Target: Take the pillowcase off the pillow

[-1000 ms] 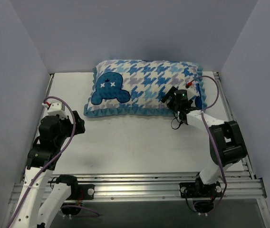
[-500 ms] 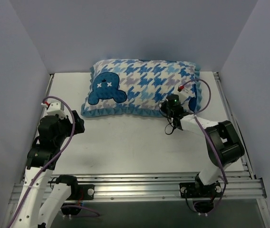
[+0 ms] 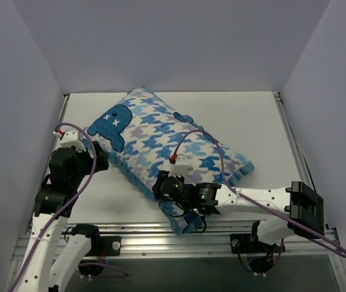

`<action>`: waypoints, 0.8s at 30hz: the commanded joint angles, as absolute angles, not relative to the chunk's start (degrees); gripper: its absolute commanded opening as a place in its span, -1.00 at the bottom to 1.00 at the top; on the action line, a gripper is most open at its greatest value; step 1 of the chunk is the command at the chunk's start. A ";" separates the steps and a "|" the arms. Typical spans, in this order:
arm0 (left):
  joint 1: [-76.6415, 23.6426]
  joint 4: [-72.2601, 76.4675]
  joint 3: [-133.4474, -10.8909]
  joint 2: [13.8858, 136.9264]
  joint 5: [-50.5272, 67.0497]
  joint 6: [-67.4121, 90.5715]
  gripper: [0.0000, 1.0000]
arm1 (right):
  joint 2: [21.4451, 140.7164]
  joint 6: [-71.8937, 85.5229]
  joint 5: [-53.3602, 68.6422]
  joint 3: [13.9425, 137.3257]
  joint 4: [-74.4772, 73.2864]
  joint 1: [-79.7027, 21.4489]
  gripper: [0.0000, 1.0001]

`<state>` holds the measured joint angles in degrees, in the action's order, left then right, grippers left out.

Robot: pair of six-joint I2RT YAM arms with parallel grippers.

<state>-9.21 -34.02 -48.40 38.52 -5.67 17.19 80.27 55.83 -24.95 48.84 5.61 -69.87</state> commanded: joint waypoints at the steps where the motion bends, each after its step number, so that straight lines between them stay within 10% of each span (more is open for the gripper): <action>1: -8.70 -32.17 -48.96 38.41 -5.27 16.96 0.88 | 79.98 53.71 -27.78 57.46 -5.26 -72.86 -0.13; 10: -8.70 -32.61 -49.04 39.99 -5.54 17.23 0.88 | 75.85 32.63 -22.79 73.03 -18.10 -58.77 0.73; 16: -8.61 -32.52 -49.04 41.31 -5.27 17.14 0.88 | 79.97 22.61 -10.64 71.98 -13.54 -38.34 0.81; 24: -8.61 -32.52 -48.96 42.80 -3.87 17.14 0.88 | 84.56 22.49 0.19 66.37 -13.89 -45.24 0.68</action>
